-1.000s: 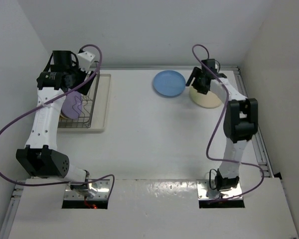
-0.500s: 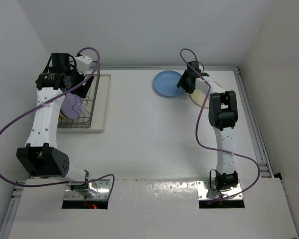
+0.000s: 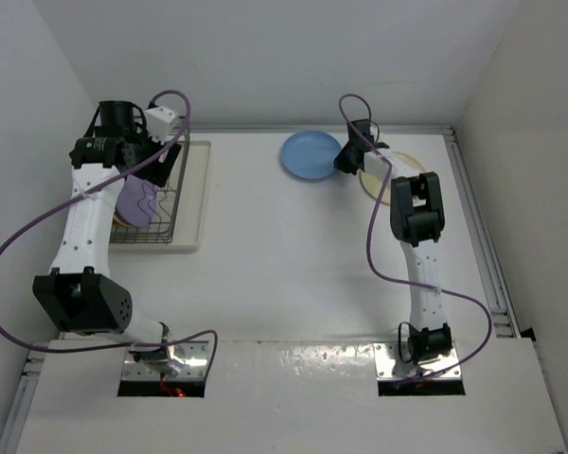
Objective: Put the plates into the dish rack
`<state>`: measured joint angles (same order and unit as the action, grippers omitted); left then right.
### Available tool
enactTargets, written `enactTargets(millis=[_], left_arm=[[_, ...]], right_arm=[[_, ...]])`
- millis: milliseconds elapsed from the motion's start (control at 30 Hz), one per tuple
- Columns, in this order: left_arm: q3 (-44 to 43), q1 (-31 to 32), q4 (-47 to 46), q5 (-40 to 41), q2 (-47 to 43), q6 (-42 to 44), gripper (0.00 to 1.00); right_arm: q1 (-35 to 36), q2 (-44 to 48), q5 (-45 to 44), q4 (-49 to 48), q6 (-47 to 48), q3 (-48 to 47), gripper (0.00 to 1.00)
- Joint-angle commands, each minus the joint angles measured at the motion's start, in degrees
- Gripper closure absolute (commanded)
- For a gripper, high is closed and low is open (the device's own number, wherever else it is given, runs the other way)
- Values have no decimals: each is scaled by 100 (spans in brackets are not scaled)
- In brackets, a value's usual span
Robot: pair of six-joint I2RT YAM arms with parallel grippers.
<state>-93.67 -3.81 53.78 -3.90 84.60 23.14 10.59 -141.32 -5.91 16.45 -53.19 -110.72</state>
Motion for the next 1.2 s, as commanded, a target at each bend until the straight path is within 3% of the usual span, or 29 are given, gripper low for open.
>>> enactTargets(millis=[0,100,133,333,467,667,900,1067,1167], left_arm=[[-90,-58,-34,-679,-22,-160,16],[-90,-58,-34,-1304,48,-283,14],[-90,-58,-34,-1863,109,-283,9],[15,504,-34,-3264,645,-336,6],[15,820,-183,-3389,979,-388,5],[15,1005,-306,-3382,1314,-573,5],[226,1076,-307,-3889,1288,-495,16],[507,1312,-307,-3759,1138,-371,23],[674,1383,-307,-3811,1138,-424,37]], right_arm=[[-4,341,246,-326,282,252,100],[57,973,556,-712,686,673,100],[127,1270,791,-809,774,805,100],[531,3082,1495,-1925,1442,2911,100],[804,4144,1865,-2372,1557,4203,100],[1278,4806,2322,-3032,1470,5243,100],[1613,5289,2191,-3095,1443,5649,100],[1727,5474,2129,-3244,1390,5781,100],[1797,5527,2094,-3288,1443,5746,100]])
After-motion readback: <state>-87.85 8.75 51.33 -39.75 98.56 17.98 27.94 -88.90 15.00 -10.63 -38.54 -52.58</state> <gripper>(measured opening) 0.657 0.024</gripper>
